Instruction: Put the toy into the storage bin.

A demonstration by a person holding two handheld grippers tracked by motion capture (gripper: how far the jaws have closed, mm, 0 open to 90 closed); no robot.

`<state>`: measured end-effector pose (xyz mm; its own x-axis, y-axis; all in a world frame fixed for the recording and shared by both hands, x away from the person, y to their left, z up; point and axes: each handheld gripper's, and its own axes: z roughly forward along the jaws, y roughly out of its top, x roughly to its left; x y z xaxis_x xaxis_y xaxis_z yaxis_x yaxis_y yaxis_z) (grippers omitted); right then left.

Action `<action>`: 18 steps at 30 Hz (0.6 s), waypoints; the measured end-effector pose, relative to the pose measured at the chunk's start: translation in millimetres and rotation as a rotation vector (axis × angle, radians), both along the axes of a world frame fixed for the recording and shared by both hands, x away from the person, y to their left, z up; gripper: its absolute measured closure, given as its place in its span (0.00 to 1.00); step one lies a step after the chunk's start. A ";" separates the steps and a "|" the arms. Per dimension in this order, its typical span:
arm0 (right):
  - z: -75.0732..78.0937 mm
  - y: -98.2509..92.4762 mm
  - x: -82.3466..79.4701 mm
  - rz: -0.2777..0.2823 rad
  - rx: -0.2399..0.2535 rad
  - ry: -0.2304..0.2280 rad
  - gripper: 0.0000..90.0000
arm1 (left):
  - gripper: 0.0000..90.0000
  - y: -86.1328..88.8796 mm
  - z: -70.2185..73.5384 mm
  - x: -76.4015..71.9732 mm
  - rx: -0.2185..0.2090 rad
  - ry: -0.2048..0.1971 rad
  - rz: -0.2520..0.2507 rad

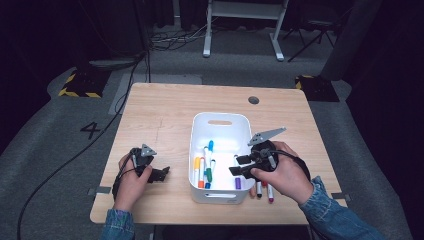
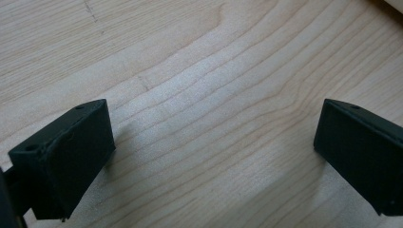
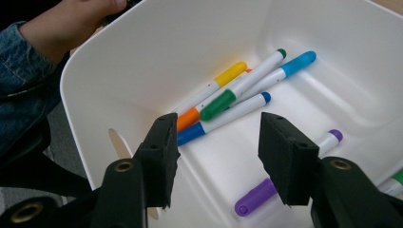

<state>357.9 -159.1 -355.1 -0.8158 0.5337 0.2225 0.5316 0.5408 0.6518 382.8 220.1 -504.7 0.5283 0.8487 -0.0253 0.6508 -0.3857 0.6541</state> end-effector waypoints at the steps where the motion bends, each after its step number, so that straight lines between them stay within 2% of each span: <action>1: 1.4 -1.8 -0.1 -0.004 0.006 -0.004 0.55 | 0.00 0.0 0.0 0.0 -0.001 0.000 0.000; 18: 14.6 -48.3 2.8 -0.104 0.039 -0.043 0.55 | 0.00 0.0 0.0 0.0 0.000 0.000 0.000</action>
